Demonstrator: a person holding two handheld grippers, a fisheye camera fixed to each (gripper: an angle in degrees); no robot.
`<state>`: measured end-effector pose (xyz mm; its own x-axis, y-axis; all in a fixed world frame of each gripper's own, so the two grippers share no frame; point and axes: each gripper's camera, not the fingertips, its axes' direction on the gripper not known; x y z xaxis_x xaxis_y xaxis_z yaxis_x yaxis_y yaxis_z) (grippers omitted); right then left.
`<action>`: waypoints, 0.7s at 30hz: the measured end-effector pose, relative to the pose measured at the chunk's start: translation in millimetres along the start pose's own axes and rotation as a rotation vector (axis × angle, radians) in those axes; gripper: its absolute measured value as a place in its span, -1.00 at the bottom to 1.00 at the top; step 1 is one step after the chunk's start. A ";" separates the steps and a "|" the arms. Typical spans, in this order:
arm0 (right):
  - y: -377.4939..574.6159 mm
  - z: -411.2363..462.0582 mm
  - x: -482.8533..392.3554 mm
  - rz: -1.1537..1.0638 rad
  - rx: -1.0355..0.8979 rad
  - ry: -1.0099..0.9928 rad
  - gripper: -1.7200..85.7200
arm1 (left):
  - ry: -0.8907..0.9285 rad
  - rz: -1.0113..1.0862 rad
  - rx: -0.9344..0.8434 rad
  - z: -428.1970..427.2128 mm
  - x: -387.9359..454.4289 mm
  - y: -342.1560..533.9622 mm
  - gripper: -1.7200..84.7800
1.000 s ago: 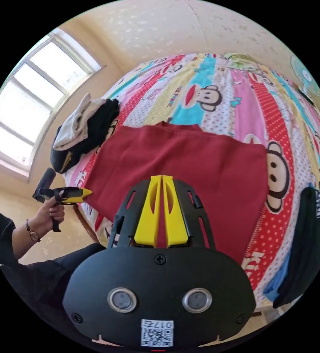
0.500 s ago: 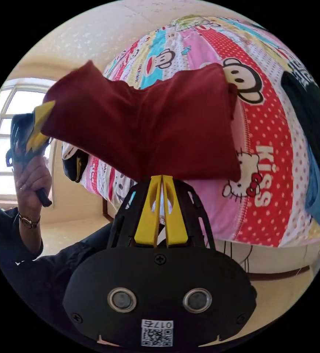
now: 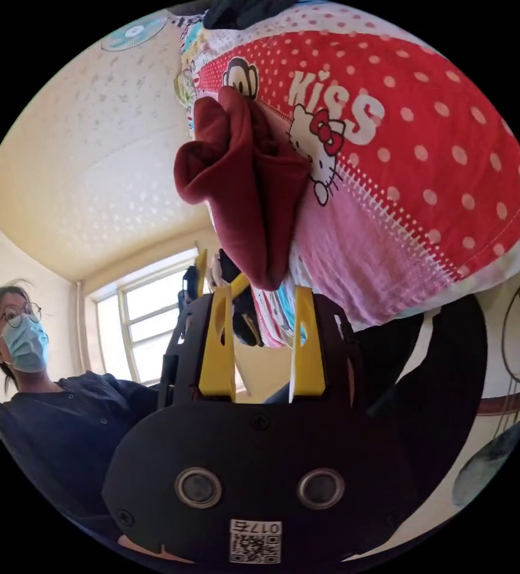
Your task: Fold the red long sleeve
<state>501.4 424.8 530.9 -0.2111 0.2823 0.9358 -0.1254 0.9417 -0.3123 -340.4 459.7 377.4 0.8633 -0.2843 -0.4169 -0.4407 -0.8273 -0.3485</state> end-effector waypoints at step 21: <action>-56.0 -12.8 -156.7 -0.355 -0.008 -0.647 -0.83 | 0.247 0.511 -0.010 -45.7 245.0 94.5 -0.78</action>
<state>553.9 330.2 403.8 -0.6890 -0.2018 0.6961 -0.2860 0.9582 -0.0054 -159.3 289.8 280.7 0.5737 -0.7533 -0.3216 -0.8161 -0.5593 -0.1457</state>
